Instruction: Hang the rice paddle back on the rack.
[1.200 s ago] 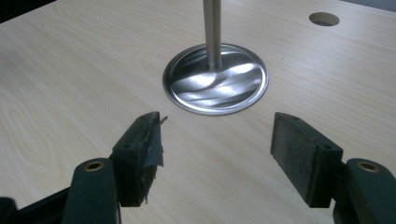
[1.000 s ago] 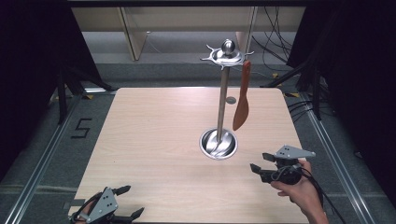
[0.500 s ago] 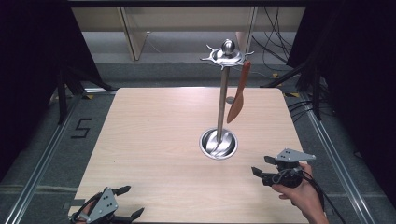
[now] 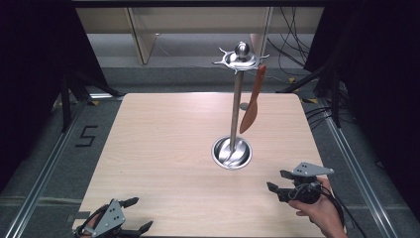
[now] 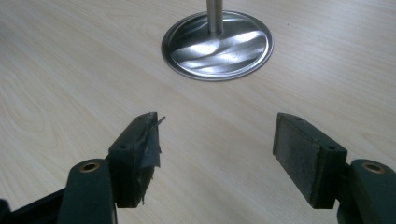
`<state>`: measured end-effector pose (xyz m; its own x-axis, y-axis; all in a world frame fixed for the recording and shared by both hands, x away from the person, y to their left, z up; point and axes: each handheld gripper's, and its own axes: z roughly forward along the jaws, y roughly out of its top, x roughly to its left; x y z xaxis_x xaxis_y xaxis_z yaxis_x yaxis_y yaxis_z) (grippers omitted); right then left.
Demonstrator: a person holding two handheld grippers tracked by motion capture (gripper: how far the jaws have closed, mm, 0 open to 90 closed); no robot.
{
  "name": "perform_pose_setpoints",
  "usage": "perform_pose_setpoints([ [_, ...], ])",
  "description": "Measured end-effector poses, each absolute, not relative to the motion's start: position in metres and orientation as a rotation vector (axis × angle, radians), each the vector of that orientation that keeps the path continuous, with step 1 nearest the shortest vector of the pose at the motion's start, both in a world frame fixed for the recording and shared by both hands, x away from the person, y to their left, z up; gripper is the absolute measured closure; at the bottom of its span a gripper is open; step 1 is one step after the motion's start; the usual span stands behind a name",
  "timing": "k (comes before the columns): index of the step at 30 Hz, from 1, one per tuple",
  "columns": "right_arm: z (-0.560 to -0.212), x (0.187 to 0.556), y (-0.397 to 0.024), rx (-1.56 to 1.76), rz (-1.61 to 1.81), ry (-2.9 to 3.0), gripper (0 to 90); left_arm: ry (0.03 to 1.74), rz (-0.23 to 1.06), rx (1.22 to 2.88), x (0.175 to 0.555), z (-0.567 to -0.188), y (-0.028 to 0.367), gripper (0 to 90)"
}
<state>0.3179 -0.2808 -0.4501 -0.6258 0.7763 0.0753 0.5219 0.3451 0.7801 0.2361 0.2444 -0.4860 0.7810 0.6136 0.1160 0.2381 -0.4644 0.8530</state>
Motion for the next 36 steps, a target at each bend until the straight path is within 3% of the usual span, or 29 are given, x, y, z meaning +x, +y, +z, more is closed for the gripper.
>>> perform_pose_setpoints([
  [36, -0.476, 0.284, -0.281, 1.181, 1.202, 2.31, 31.2, 0.661, 0.508, 2.041, 0.235, -0.487, 0.243, 17.0],
])
